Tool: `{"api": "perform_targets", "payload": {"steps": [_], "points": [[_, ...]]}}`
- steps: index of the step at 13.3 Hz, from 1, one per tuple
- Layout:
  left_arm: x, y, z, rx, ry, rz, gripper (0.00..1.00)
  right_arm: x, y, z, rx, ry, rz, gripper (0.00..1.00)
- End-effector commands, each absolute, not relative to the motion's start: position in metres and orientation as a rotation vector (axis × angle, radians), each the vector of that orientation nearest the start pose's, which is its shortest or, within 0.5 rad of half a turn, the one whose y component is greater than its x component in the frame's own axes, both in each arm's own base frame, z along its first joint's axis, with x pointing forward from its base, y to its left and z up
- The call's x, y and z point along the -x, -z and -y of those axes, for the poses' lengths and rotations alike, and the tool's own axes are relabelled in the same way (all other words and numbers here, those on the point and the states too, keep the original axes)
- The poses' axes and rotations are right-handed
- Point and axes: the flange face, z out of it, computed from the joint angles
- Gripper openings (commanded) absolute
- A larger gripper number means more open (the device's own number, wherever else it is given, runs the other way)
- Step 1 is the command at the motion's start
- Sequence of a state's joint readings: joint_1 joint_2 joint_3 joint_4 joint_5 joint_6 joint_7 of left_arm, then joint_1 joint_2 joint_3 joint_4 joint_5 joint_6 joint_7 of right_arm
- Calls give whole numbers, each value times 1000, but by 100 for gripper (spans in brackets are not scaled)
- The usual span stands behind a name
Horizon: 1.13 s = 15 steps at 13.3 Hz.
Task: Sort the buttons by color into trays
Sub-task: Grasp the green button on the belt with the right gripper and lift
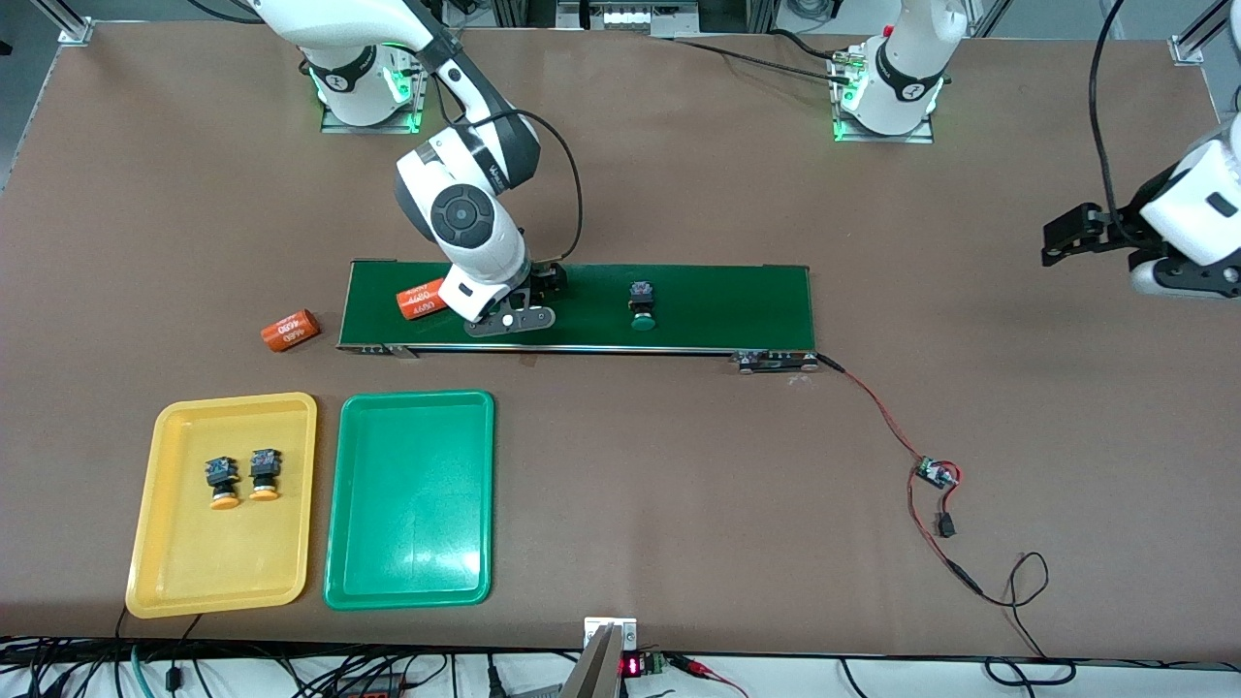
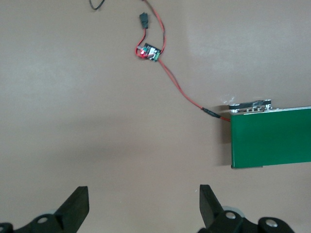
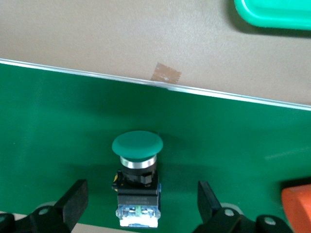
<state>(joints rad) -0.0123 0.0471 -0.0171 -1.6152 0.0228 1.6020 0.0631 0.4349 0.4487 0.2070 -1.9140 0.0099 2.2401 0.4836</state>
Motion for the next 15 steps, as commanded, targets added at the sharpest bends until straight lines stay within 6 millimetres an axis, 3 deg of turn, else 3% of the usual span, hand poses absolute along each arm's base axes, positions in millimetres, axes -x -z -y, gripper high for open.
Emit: {"api": "perform_targets", "payload": {"steps": [1,3,5,6,7,9,11,15], "points": [[-552,-585,15,3104,-46,-169,100,-489,-247,-355,3114,-239,211,100],[-553,-583,11,3106,-54,-166,100,-485,-241,-351,3121,-262,209,99],[-553,-583,12,3105,-56,-162,100,-488,-240,-344,3124,-268,193,66],[-552,-583,12,3105,-65,-159,100,-488,-242,-343,3126,-273,164,35],[-551,-581,13,3105,-84,-161,100,-489,-243,-342,3128,-272,139,21],[-551,-582,16,3104,-80,-173,100,-492,-247,-340,3126,-264,125,9],[-550,-582,17,3104,-84,-173,100,-498,-251,-336,3121,-249,106,6],[-550,-583,19,3103,-84,-178,100,-552,-292,-308,3079,-99,46,5]]}}
